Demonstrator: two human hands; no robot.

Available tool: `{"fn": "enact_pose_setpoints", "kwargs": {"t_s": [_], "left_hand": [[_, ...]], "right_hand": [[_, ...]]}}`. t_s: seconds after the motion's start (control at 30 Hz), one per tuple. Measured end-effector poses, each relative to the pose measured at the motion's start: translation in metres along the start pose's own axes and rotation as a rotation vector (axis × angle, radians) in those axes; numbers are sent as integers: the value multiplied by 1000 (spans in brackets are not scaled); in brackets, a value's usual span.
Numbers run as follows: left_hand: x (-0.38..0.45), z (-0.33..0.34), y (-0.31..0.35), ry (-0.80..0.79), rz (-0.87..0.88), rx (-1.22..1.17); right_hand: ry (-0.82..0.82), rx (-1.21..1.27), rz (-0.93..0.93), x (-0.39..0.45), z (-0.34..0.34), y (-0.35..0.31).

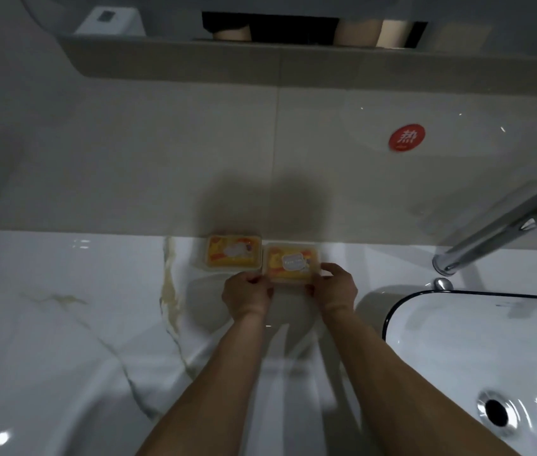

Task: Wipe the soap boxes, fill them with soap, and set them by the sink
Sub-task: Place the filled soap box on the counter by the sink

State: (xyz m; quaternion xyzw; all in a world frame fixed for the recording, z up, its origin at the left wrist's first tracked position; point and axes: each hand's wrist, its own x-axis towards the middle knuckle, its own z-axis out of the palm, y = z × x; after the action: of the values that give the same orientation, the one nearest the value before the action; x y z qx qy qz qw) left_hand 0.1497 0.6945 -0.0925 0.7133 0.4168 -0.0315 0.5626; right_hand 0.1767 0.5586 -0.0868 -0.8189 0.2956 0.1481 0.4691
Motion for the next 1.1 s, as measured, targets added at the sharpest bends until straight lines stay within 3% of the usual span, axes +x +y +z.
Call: {"fn": "enact_pose_setpoints", "kwargs": {"t_s": [0.33, 0.5, 0.8, 0.93, 1.1], "left_hand": [[5, 5, 17, 48, -74, -235], [2, 0, 17, 43, -33, -129], [-23, -40, 27, 63, 287, 407], [-47, -61, 27, 94, 596, 554], [-82, -78, 31, 68, 829, 583]], "right_hand": [[21, 27, -36, 18, 6, -13], [14, -42, -31, 15, 3, -11], [25, -7, -123, -35, -19, -20], [97, -103, -274, -84, -41, -24], [170, -183, -353, -144, -69, -20]]}}
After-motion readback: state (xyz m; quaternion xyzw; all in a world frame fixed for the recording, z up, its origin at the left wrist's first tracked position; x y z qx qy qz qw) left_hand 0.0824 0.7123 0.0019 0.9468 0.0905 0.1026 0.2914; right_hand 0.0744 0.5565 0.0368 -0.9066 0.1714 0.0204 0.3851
